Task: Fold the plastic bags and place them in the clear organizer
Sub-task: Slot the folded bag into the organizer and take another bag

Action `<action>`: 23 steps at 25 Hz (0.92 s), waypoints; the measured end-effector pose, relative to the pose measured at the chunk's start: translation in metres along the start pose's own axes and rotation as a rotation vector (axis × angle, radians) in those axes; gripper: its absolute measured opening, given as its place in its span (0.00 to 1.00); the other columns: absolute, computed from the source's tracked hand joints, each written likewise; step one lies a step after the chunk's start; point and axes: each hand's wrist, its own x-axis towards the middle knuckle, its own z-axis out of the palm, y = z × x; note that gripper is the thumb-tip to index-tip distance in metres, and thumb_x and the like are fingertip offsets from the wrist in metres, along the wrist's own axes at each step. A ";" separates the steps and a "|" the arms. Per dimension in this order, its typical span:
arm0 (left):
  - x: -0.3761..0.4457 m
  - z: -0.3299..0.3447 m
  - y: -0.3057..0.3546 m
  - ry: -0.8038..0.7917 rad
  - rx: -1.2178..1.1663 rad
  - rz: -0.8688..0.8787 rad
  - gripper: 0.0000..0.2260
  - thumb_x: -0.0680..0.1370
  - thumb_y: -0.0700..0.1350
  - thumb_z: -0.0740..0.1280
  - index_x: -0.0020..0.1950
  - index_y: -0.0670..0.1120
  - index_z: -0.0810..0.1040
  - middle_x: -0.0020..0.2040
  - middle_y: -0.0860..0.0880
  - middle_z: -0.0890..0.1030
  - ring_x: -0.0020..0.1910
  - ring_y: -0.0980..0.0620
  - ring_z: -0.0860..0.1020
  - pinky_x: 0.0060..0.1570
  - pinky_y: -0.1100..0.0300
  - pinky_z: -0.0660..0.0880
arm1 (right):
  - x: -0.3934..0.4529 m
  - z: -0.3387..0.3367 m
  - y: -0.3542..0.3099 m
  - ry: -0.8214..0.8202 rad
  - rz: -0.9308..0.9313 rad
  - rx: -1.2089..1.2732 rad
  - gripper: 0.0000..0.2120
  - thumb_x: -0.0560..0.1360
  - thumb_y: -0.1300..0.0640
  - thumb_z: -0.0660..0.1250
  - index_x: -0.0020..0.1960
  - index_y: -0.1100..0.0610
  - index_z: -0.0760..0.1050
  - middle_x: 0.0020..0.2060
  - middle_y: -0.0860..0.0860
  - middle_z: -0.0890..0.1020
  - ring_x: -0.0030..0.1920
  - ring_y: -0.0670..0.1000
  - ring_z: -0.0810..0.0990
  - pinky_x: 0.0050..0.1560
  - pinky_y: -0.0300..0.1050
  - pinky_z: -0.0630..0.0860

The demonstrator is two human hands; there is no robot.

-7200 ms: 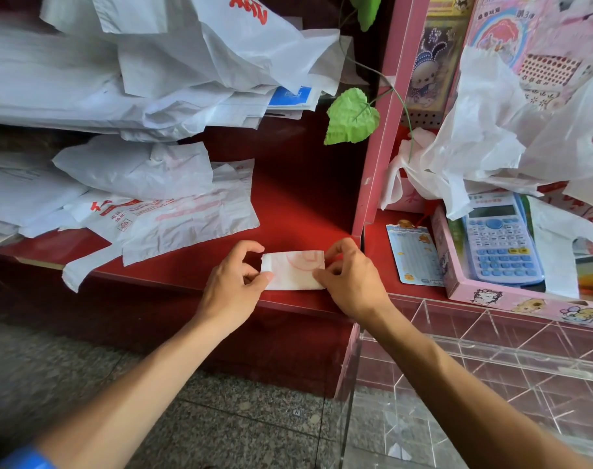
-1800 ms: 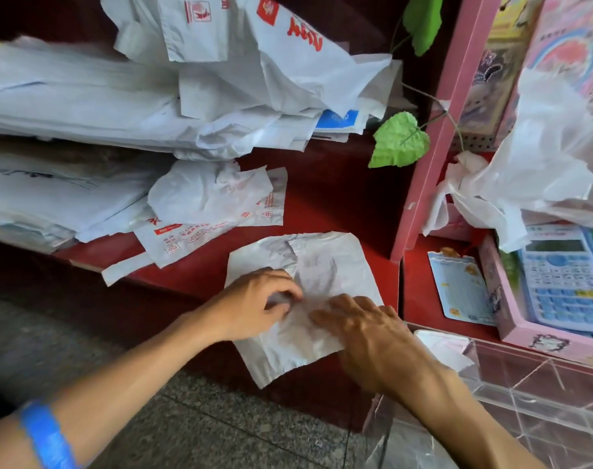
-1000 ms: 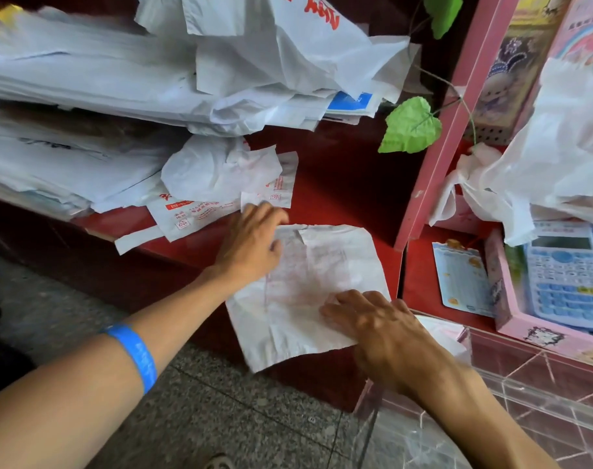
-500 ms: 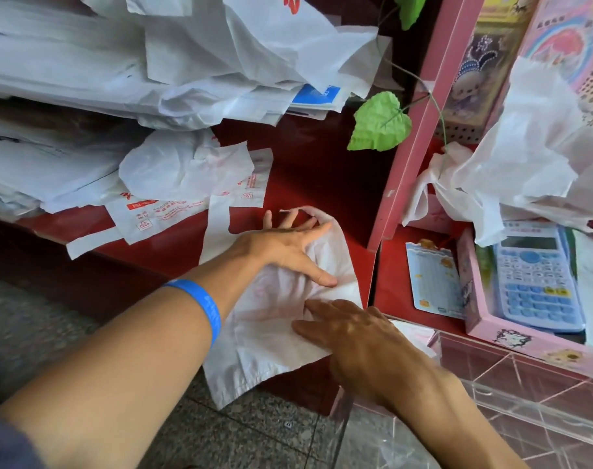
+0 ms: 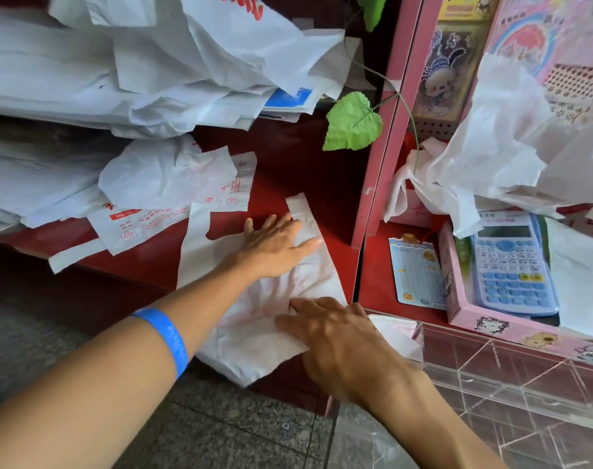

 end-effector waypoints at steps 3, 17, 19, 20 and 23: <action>-0.022 -0.015 -0.011 0.197 -0.126 -0.063 0.27 0.80 0.67 0.53 0.72 0.53 0.68 0.74 0.49 0.69 0.73 0.46 0.66 0.73 0.44 0.59 | 0.012 0.009 0.008 0.083 0.082 0.123 0.22 0.81 0.52 0.57 0.74 0.43 0.65 0.74 0.44 0.68 0.72 0.52 0.66 0.71 0.54 0.62; -0.143 -0.013 -0.033 -0.332 -1.179 -0.525 0.37 0.77 0.71 0.49 0.56 0.43 0.82 0.51 0.42 0.85 0.49 0.42 0.84 0.50 0.52 0.78 | 0.016 -0.010 -0.038 0.429 0.132 2.401 0.20 0.81 0.50 0.56 0.65 0.61 0.75 0.57 0.58 0.83 0.54 0.53 0.83 0.53 0.49 0.81; -0.135 -0.014 -0.025 -0.242 -1.507 -0.439 0.32 0.77 0.69 0.54 0.61 0.46 0.80 0.53 0.42 0.85 0.50 0.43 0.84 0.51 0.50 0.77 | 0.014 0.002 -0.046 0.356 0.253 2.340 0.24 0.83 0.44 0.53 0.67 0.59 0.75 0.57 0.59 0.83 0.53 0.56 0.83 0.50 0.49 0.81; -0.130 -0.014 -0.024 -0.125 -1.594 -0.393 0.26 0.78 0.65 0.58 0.63 0.47 0.80 0.54 0.43 0.84 0.51 0.43 0.83 0.52 0.50 0.75 | 0.012 0.008 -0.048 0.307 0.306 2.319 0.25 0.83 0.43 0.52 0.66 0.59 0.75 0.56 0.60 0.83 0.52 0.58 0.83 0.49 0.51 0.82; -0.115 -0.014 -0.024 0.102 -1.581 -0.283 0.17 0.78 0.45 0.66 0.67 0.49 0.76 0.60 0.43 0.82 0.59 0.42 0.81 0.52 0.50 0.75 | 0.007 0.017 -0.052 0.181 0.425 2.267 0.26 0.84 0.42 0.48 0.63 0.59 0.75 0.53 0.63 0.84 0.44 0.62 0.85 0.42 0.52 0.83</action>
